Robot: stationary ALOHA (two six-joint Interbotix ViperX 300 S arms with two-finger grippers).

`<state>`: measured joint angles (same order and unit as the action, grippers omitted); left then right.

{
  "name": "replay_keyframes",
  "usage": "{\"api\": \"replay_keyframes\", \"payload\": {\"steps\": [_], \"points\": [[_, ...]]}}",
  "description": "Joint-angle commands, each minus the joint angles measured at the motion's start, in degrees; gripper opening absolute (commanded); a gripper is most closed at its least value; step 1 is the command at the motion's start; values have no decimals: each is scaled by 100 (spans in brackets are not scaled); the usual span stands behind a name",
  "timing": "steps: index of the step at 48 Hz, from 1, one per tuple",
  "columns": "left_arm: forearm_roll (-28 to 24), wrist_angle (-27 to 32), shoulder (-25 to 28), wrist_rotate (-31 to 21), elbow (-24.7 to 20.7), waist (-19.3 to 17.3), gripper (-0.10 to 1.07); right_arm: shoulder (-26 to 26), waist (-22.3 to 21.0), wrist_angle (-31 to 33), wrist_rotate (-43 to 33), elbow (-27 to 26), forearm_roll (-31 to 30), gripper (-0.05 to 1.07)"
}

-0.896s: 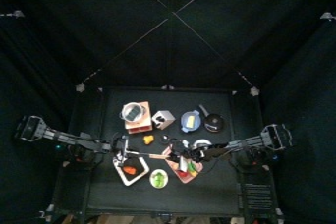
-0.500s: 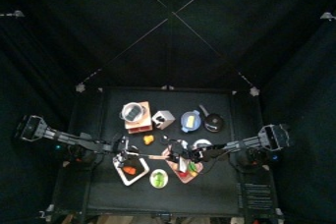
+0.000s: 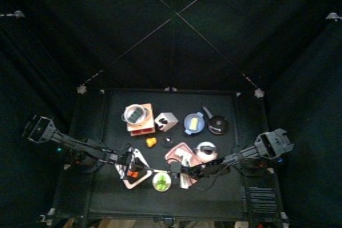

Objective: Cut starfruit

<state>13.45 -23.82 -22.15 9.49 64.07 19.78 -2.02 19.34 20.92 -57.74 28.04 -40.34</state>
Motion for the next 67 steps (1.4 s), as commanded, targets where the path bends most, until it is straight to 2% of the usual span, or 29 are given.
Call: {"api": "replay_keyframes", "payload": {"steps": [1,6,14,16,23,30,40,50,67], "points": [[387,-18,237,299,-229,316,38,-18,88,88,-18,-149,79,30],[932,-62,413,721,-316,519,38,-114,105,70,-79,-185,237,30],[2241,-316,501,1397,-202,1020,38,-176,237,62,-413,-290,149,30],[2698,-492,510,1582,-149,1222,38,-193,290,88,-483,-316,97,30],[3814,-1028,519,2294,-9,1573,37,-299,422,211,-800,-352,-70,30],[4412,-1055,729,2751,-53,1688,37,-466,492,299,-993,-352,-246,30],[4430,-835,1046,2769,-211,1758,38,-642,501,281,-993,-457,-237,30],[4430,-624,1063,2769,-246,1846,38,-677,580,237,-993,-501,-229,30],[4351,-615,1099,2760,-211,1942,38,-765,633,167,-993,-527,-202,30]]}}
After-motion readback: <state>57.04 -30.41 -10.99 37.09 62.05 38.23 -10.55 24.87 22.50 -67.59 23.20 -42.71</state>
